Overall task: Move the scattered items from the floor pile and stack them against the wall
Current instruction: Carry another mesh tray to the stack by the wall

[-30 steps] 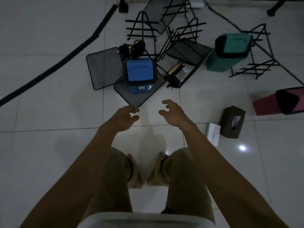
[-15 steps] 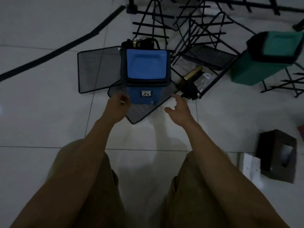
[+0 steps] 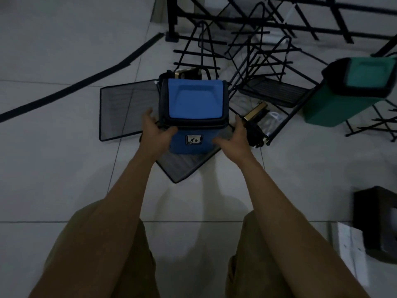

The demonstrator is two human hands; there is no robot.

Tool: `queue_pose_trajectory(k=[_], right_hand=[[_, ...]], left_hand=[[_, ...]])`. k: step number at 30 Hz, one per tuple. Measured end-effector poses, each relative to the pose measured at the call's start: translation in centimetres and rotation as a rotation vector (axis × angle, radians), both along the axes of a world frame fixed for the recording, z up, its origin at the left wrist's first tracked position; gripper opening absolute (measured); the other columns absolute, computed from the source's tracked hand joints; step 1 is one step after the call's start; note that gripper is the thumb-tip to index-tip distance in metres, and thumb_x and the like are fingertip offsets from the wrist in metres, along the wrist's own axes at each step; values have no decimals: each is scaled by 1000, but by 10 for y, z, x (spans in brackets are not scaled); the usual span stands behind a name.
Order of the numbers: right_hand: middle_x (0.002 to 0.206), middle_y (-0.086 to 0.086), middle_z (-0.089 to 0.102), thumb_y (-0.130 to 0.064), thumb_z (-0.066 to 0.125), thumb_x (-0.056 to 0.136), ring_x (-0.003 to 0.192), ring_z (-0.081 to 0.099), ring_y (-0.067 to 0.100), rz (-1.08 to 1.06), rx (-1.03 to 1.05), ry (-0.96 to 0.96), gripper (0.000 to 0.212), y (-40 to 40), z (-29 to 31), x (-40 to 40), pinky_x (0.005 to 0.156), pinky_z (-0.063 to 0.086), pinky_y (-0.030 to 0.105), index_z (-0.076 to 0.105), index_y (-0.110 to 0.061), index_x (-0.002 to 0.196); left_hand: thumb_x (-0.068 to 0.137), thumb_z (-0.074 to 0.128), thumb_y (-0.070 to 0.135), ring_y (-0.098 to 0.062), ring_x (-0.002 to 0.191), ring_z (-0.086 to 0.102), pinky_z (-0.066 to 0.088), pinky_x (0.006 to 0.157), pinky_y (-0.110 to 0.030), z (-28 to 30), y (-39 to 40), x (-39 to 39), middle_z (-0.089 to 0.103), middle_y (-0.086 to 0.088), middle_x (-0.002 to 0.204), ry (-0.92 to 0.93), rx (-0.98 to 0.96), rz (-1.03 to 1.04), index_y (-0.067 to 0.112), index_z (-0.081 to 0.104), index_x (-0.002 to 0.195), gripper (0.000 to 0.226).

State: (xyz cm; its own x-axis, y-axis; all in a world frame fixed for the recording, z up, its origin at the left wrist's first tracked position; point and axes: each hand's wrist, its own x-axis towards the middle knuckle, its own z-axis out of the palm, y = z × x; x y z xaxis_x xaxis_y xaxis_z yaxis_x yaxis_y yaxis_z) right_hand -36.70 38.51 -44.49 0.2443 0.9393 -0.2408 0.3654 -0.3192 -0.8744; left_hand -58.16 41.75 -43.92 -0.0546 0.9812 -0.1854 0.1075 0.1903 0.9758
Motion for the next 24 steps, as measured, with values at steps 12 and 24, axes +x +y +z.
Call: queue_pose_trajectory(k=[12, 24], right_hand=[[130, -8, 48, -6, 70, 69, 123, 47, 6, 37, 236, 91, 87, 12, -8, -24, 107, 45, 39, 29, -34, 140], [132, 1, 40, -14, 62, 68, 124, 43, 15, -32, 238, 139, 81, -2, 7, -27, 112, 38, 39, 27, -18, 141]], left_hand=[[78, 50, -25, -9, 115, 52, 47, 91, -14, -19, 5, 7, 50, -6, 129, -12, 214, -151, 16, 32, 140, 77], [75, 63, 6, -24, 127, 43, 42, 104, -50, -38, 0, -1, 45, -4, 132, 123, 177, -34, 40, 34, 134, 73]])
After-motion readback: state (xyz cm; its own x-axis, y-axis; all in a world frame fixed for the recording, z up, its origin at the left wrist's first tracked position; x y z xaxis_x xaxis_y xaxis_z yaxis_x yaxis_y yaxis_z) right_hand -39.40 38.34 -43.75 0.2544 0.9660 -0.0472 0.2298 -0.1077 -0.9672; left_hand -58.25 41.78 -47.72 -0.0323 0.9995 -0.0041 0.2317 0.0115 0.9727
